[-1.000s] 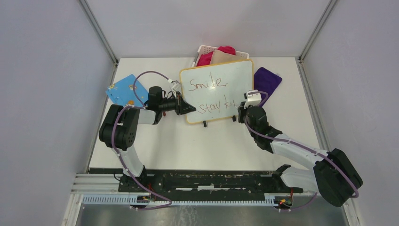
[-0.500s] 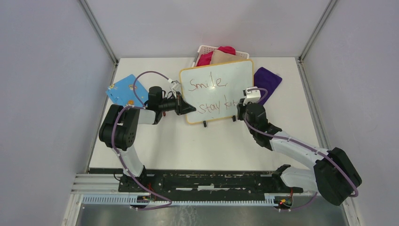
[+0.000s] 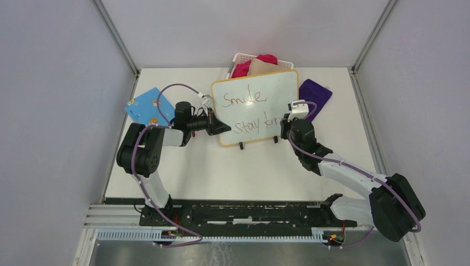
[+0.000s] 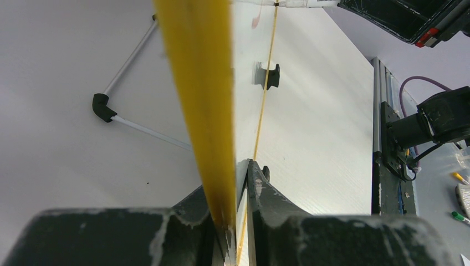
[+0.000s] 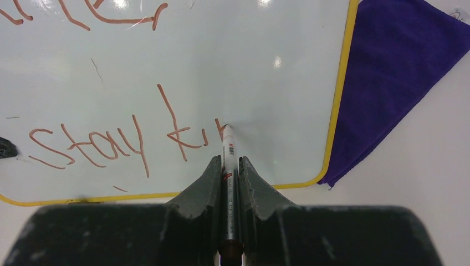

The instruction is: Write a sentence on the whiteboard

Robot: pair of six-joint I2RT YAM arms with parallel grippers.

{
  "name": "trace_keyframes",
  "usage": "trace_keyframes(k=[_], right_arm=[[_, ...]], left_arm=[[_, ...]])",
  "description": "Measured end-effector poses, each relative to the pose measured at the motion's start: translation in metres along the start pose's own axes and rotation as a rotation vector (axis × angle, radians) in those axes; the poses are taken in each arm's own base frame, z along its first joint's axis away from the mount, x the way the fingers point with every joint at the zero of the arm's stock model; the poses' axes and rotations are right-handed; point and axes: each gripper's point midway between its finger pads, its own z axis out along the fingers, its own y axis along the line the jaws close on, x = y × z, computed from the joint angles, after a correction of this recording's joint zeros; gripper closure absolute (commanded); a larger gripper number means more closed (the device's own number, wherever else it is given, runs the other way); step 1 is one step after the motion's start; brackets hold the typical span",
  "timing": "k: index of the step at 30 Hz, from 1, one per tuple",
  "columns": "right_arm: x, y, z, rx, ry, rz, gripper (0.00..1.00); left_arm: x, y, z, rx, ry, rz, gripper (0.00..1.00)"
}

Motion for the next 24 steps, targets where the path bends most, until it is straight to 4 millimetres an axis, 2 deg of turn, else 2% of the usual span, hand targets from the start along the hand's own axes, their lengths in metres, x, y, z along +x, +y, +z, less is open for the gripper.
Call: trace_keyframes(k=[13, 24], right_arm=[[-0.003, -0.011, 0.0, 0.031, -0.013, 0.01, 1.0], [0.008, -0.015, -0.003, 0.036, 0.0, 0.005, 1.0]], left_arm=[[0.0, 0.0, 0.0, 0.0, 0.0, 0.0, 0.98], [0.0, 0.0, 0.0, 0.0, 0.0, 0.0, 0.98]])
